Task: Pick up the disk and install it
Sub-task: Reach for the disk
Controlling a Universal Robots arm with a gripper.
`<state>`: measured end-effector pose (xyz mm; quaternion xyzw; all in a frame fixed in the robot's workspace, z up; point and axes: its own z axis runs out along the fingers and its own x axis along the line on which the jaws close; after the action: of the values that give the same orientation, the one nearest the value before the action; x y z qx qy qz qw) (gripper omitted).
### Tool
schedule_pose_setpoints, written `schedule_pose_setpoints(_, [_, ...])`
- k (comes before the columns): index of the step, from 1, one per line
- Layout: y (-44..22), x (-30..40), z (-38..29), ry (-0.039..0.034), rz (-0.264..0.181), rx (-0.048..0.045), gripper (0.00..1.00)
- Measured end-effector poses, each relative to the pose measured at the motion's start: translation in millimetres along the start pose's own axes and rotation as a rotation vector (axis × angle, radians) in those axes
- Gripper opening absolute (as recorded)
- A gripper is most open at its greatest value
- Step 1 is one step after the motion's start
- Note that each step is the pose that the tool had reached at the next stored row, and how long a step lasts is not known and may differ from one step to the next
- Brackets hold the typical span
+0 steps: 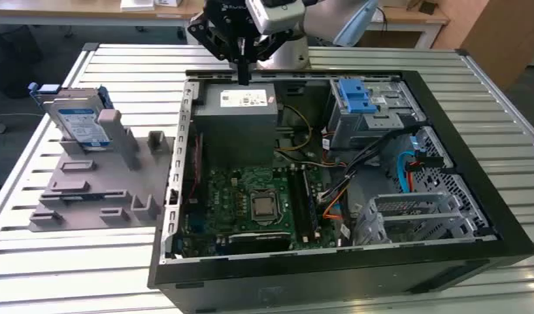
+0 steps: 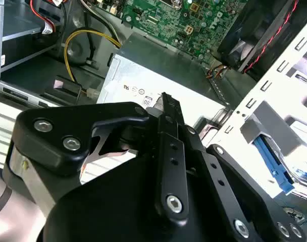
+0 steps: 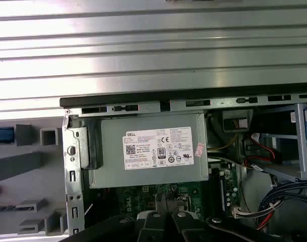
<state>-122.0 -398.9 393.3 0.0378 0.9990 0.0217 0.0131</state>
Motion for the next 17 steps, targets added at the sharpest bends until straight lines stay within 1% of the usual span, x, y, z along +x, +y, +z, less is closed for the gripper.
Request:
schedule_pose_setpoints(10, [0.0,0.4,0.0,0.0000,0.000,0.0001,0.11])
schedule_pose_setpoints(13, [-0.1,1.7,0.0,-0.0001,0.000,0.0000,0.11])
schedule_pose_setpoints(17, [-0.4,5.1,-0.1,0.0000,0.000,0.0000,0.11])
